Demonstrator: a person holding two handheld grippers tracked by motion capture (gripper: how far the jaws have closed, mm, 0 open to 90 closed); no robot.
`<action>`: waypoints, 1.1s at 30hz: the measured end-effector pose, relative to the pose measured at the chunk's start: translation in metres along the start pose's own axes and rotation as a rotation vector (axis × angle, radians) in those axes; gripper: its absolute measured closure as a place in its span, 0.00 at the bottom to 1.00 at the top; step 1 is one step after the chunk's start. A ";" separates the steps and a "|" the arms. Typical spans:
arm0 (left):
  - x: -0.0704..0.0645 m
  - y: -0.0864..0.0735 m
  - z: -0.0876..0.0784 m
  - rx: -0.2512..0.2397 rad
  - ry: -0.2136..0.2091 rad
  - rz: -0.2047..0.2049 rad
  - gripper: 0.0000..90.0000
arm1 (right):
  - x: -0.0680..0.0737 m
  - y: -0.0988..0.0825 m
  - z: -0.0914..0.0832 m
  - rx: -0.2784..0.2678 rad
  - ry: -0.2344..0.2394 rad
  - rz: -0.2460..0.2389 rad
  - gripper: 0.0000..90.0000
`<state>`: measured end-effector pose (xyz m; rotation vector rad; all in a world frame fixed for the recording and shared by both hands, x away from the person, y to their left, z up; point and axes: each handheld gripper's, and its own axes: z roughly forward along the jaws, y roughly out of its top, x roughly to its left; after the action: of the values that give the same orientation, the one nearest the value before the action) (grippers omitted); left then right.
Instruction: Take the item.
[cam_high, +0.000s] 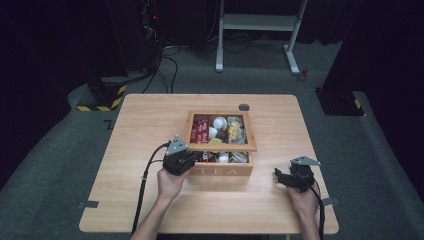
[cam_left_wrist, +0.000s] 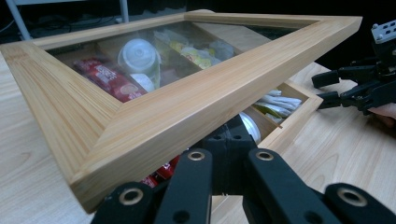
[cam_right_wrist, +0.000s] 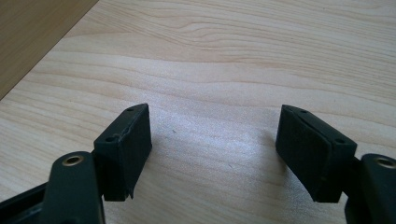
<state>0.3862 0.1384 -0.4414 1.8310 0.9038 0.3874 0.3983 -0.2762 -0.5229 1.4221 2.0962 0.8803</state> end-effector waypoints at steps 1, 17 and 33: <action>0.001 0.001 -0.001 -0.003 -0.005 -0.006 1.00 | 0.000 0.000 0.000 0.001 0.000 0.001 0.30; 0.005 0.020 -0.004 -0.014 -0.017 0.006 1.00 | 0.002 0.001 -0.002 0.009 0.000 0.003 0.39; 0.007 0.027 -0.005 -0.018 -0.019 -0.002 1.00 | 0.040 0.019 -0.026 -0.184 0.121 -0.096 0.53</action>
<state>0.3988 0.1412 -0.4161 1.8149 0.8865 0.3756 0.3788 -0.2406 -0.4921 1.1915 2.0903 1.1134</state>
